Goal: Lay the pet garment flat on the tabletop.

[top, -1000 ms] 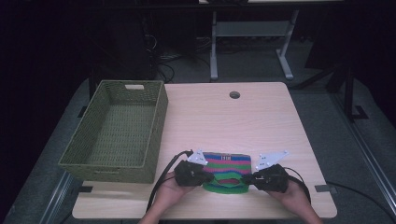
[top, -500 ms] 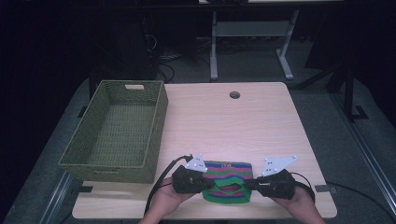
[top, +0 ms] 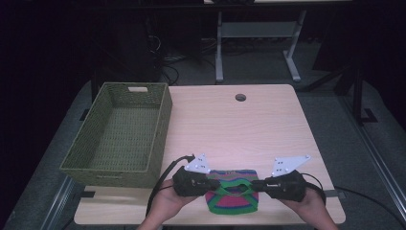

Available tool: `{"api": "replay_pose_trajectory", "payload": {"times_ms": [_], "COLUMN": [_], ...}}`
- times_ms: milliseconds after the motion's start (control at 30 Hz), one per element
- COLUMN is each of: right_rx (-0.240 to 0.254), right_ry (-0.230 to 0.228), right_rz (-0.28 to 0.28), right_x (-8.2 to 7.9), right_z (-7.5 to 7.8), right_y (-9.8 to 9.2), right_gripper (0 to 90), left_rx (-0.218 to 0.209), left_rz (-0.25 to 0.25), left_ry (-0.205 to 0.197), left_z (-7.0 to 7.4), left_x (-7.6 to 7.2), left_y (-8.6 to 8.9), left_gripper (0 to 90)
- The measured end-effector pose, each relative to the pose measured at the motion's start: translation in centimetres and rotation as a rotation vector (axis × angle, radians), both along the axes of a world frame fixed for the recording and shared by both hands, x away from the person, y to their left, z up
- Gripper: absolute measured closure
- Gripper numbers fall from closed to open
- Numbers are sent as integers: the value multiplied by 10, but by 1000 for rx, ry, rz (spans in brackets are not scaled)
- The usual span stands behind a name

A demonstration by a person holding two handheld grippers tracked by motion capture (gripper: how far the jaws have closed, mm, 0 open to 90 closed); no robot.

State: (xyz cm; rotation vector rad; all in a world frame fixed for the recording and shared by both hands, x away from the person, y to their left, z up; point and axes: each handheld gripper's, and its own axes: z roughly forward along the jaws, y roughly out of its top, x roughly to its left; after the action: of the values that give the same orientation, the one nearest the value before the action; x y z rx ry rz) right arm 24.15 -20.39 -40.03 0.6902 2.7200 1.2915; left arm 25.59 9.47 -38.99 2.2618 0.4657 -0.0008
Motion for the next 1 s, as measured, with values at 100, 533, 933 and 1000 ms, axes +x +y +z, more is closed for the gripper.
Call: {"api": "replay_pose_trajectory", "payload": {"times_ms": [100,533,933,1000], "right_rx": [-2,24,29,30], "right_ry": [-2,-3,23,28], "right_rz": [-7,-26,-57,-70], "right_x": [2,26,54,58], "right_z": [4,25,32,32], "right_y": [0,-3,-2,-2], "right_gripper": [838,837,836,834], "left_rx": [-8,-25,-39,-41], "left_rz": [10,53,117,125], "left_ry": [-4,-20,-8,-6], "left_z": [4,17,18,18], "left_x": [5,26,48,52], "left_y": [1,-1,-5,-7], "left_gripper": [853,856,856,856]}}
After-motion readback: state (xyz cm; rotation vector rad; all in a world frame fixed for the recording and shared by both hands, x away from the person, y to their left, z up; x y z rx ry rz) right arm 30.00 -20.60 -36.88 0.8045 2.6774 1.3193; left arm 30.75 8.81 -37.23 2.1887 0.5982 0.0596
